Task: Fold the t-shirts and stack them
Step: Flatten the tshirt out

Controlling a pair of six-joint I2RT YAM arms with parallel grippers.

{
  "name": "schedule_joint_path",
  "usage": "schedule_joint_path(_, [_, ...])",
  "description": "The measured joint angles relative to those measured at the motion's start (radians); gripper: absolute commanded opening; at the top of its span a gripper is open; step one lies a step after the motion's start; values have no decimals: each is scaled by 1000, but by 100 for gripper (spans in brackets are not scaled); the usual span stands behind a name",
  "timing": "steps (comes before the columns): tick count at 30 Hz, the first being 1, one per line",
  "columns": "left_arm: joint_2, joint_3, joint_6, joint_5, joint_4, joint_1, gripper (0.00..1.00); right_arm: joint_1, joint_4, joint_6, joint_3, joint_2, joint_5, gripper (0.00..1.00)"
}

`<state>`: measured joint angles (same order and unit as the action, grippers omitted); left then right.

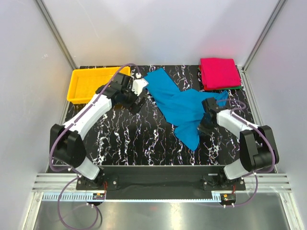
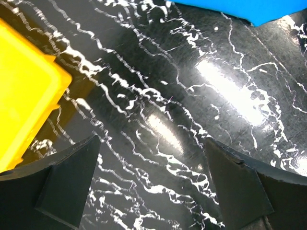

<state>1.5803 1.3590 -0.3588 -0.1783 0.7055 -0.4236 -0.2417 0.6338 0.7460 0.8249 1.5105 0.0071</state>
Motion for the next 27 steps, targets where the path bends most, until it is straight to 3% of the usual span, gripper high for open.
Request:
schedule_joint_path(4, [-51, -17, -2, -3, 15, 51, 98, -37, 109, -80, 270, 11, -46, 0])
schedule_joint_path(11, [-146, -21, -11, -3, 48, 200, 99, -197, 199, -234, 1254, 188, -216, 0])
schedule_joint_path(15, [-218, -21, -29, 1, 61, 236, 99, -201, 244, -246, 1590, 217, -301, 0])
schedule_joint_path(18, [-253, -19, -45, 1, 66, 235, 99, -195, 245, -249, 1625, 163, -303, 0])
schedule_joint_path(21, [-262, -6, -61, -2, 72, 235, 99, -185, 243, -243, 1495, 52, -281, 0])
schedule_joint_path(23, [-257, 3, -64, -19, 73, 233, 94, -146, 241, -227, 1374, -19, -283, 0])
schedule_joint_path(25, [-236, 14, -64, -39, 72, 224, 81, -63, 238, -206, 1238, -83, -286, 0])
schedule_joint_path(27, [-196, 19, -65, -42, 68, 193, 77, 27, 221, -198, 1109, -124, -277, 0])
